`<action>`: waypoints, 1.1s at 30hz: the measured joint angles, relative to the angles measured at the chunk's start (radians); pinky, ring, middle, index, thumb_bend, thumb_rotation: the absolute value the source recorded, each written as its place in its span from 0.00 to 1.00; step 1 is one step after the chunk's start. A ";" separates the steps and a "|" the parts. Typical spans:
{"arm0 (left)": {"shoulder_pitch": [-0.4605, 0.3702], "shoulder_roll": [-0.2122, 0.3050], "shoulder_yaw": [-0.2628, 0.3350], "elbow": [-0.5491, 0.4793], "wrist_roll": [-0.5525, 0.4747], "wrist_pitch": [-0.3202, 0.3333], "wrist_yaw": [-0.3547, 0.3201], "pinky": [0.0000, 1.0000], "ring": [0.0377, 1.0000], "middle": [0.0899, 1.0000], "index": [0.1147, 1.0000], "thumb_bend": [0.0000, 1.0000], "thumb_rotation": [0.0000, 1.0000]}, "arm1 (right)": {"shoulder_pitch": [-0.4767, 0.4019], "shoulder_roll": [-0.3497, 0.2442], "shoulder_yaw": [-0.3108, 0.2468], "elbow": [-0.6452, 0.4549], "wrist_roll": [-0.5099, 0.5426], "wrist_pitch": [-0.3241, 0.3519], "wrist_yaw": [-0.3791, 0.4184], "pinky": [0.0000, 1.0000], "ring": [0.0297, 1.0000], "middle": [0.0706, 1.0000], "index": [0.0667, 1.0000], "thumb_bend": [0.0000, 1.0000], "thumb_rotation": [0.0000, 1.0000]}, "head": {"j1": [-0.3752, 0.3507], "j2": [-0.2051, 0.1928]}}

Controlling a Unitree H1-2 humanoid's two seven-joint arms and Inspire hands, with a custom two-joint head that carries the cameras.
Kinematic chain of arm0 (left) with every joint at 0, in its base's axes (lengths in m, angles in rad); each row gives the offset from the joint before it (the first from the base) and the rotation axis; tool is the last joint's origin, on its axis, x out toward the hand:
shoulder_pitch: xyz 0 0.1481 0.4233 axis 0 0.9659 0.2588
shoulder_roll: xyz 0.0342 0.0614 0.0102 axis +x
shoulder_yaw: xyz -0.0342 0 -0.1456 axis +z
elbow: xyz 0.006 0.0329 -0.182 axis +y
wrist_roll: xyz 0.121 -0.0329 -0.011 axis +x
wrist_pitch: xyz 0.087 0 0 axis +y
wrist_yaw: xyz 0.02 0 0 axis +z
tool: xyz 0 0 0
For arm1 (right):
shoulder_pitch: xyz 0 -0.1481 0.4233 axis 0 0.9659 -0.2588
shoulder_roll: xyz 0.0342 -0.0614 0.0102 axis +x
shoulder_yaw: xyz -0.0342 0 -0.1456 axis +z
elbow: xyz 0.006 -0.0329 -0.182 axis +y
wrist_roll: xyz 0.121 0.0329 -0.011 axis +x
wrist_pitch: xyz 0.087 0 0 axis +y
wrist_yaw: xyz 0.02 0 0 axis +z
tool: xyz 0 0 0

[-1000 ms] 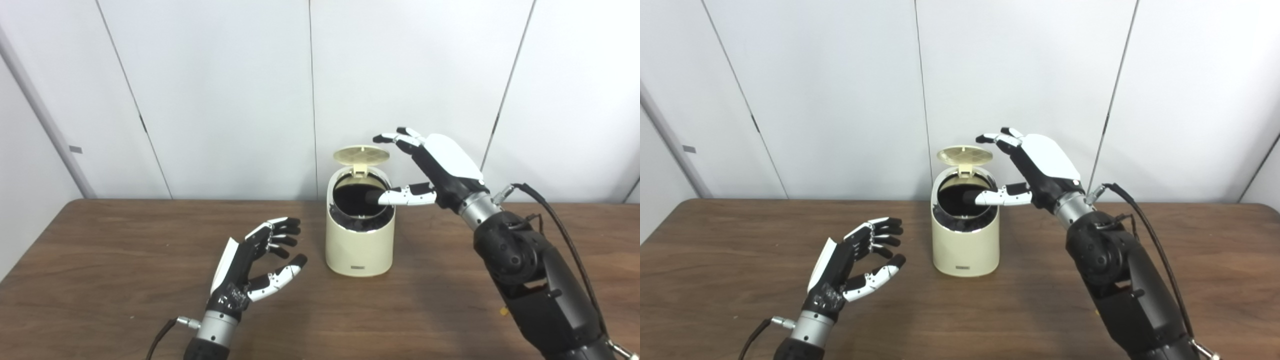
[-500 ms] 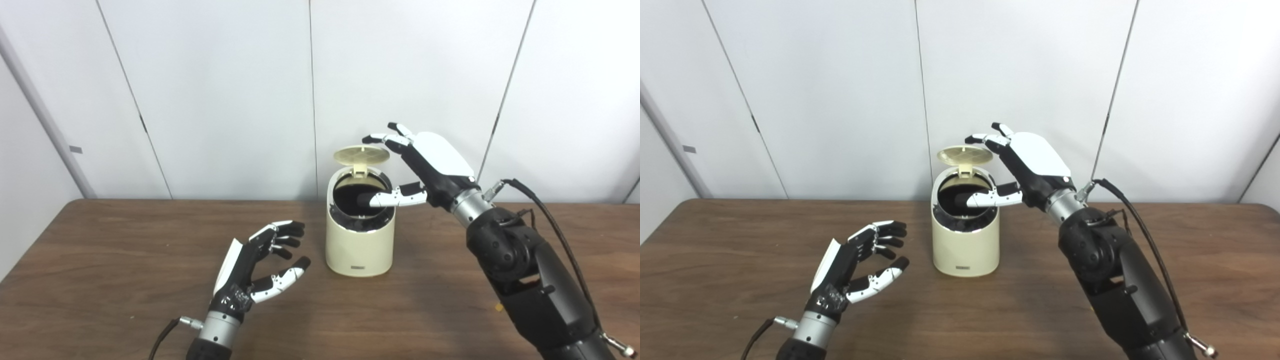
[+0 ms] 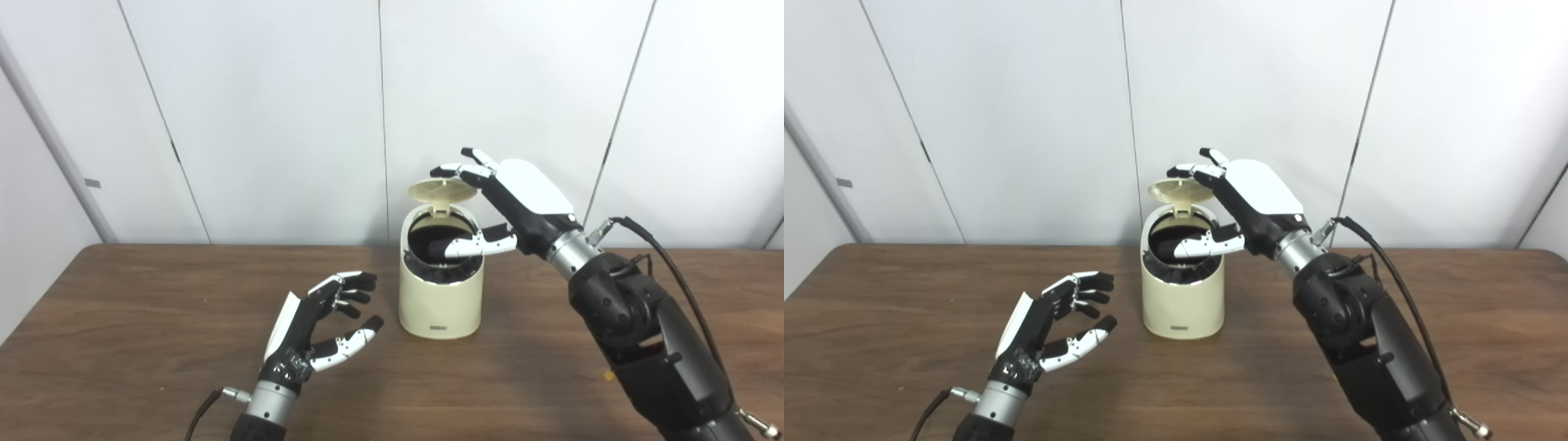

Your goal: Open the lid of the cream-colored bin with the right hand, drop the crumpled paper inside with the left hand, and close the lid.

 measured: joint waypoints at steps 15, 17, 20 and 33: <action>0.000 -0.002 -0.001 0.000 0.000 0.003 0.000 0.58 0.66 0.69 0.69 0.48 0.18 | 0.033 -0.009 -0.002 -0.043 -0.027 -0.033 0.000 0.82 0.90 0.72 0.69 0.65 0.60 | 0.002 0.011; 0.000 -0.002 -0.001 0.000 0.000 0.003 0.000 0.58 0.66 0.69 0.70 0.48 0.18 | 0.034 -0.009 -0.004 -0.043 -0.027 -0.032 0.003 0.83 0.90 0.71 0.69 0.65 0.60 | 0.002 0.011; 0.000 -0.002 -0.001 0.000 0.000 0.006 0.000 0.58 0.66 0.69 0.70 0.48 0.18 | 0.039 -0.009 -0.006 -0.046 -0.027 -0.032 0.013 0.87 0.89 0.70 0.68 0.64 0.59 | 0.006 0.020; 0.000 -0.002 -0.003 -0.007 0.000 0.034 -0.001 0.58 0.66 0.69 0.69 0.48 0.18 | 0.070 -0.020 -0.013 -0.048 -0.035 -0.033 0.035 0.92 0.88 0.69 0.67 0.65 0.61 | 0.011 0.040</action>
